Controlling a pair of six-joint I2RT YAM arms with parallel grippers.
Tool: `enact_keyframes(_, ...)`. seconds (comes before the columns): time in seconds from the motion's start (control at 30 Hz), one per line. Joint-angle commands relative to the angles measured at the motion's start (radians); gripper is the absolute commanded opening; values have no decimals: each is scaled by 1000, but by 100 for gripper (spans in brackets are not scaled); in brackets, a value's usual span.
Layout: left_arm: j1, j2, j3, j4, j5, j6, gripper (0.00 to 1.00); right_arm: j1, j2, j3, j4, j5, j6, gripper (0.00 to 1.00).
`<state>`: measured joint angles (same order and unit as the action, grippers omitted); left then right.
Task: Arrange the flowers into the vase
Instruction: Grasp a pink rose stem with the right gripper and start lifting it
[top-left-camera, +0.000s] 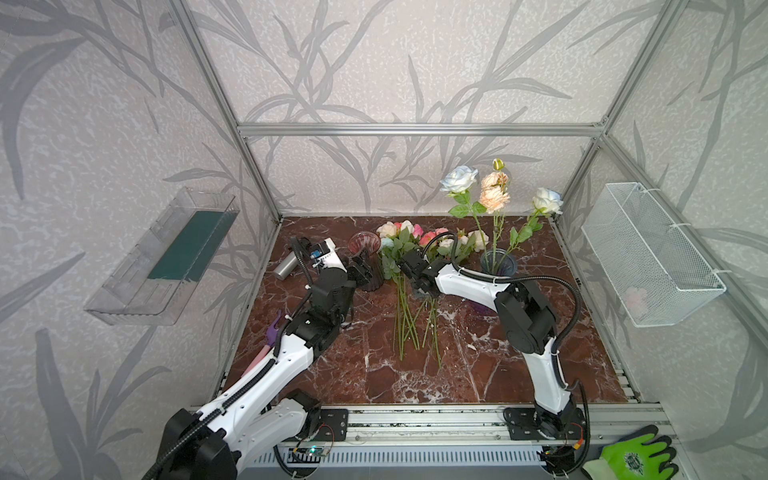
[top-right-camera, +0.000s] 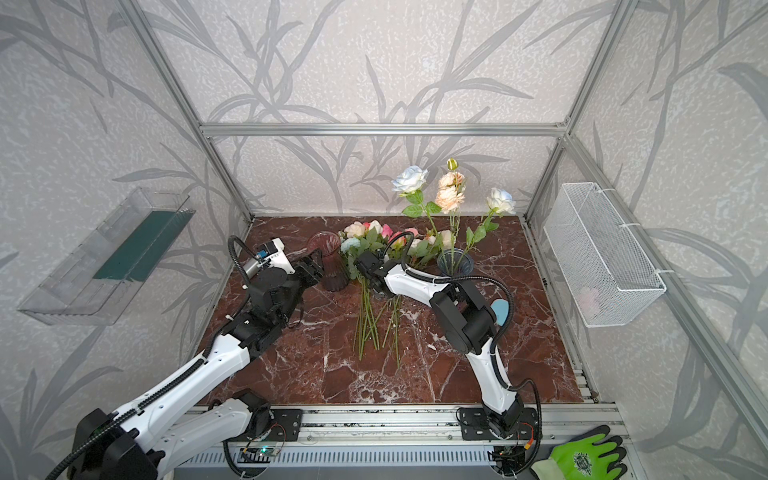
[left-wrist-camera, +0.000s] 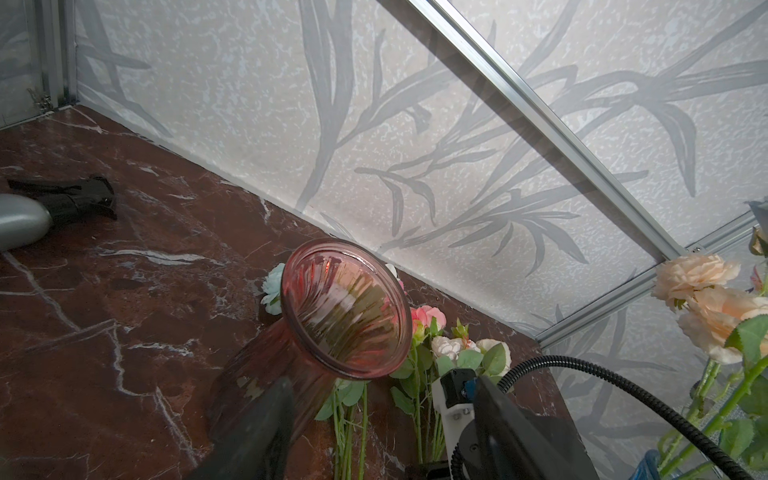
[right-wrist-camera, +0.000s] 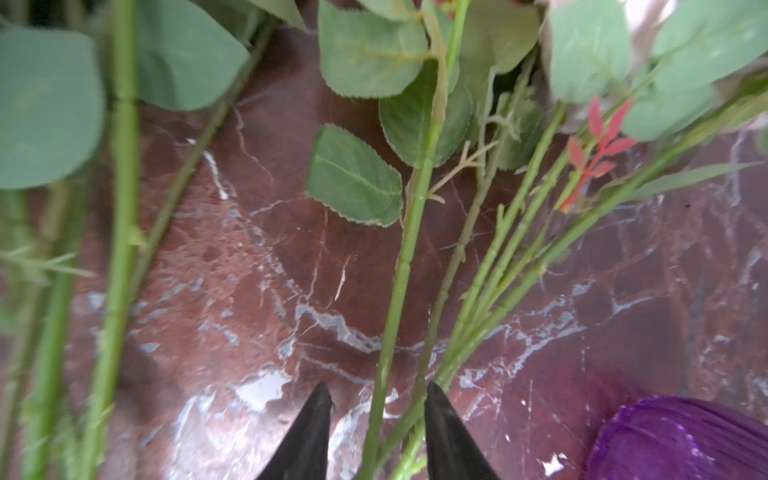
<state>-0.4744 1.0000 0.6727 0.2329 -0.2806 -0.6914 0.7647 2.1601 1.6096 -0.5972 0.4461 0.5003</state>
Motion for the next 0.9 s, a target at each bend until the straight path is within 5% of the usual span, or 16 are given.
enact_keyframes(0.0,11,20,47,17,44,-25,69,-11,29,44,-21,-22,17,35)
enact_keyframes(0.17,16,46,60,9,82,-33,69,-15,33,65,-33,-57,14,16)
enact_keyframes(0.37,22,56,62,16,104,-39,69,-15,-28,27,6,-58,24,6)
enact_keyframes(0.87,23,93,82,32,193,-49,69,-13,-383,-266,218,-143,71,0)
